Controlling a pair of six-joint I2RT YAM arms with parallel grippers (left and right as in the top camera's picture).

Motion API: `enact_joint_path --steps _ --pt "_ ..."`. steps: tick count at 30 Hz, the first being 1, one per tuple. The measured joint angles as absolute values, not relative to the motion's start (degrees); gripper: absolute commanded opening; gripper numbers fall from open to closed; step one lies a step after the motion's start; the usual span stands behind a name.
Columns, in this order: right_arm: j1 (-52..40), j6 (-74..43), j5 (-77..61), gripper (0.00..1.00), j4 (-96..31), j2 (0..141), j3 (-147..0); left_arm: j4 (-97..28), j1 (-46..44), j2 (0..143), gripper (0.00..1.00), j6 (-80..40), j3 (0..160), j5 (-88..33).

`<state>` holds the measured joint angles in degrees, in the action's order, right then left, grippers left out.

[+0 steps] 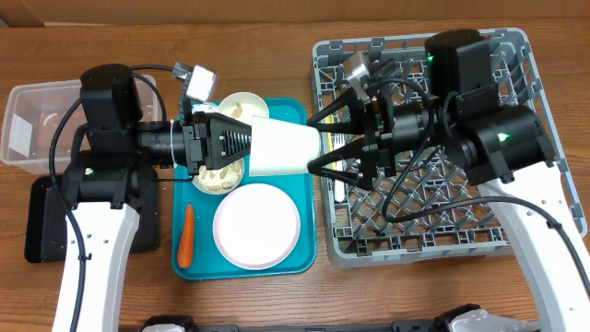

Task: Sort waste into correct bins and load items into the dishwasher rack
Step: 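Lift the white cup with the left gripper toward the right gripper, then take the cup with the right gripper and lower it into the rack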

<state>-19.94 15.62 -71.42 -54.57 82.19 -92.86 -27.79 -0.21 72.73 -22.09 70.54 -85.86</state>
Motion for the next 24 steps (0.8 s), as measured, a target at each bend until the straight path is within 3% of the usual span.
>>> enact_joint_path --steps 10,17,19,24 --pt "-21.82 16.56 -71.48 0.73 -54.15 82.96 -92.86 -27.49 -0.43 72.77 0.04 -22.09 70.54 -84.84" --pt "-22.37 16.16 -70.63 0.43 -53.63 83.26 -92.86 -26.85 -1.04 72.77 0.06 -22.04 70.54 -84.6" --pt "-22.39 16.03 -70.46 0.4 -53.6 83.26 -92.86 -26.87 -1.06 72.77 0.22 -22.02 70.54 -84.4" --pt "-23.35 15.2 -69.06 0.4 -53.54 83.26 -92.86 -26.85 -1.43 72.77 0.81 -22.09 70.54 -83.0"
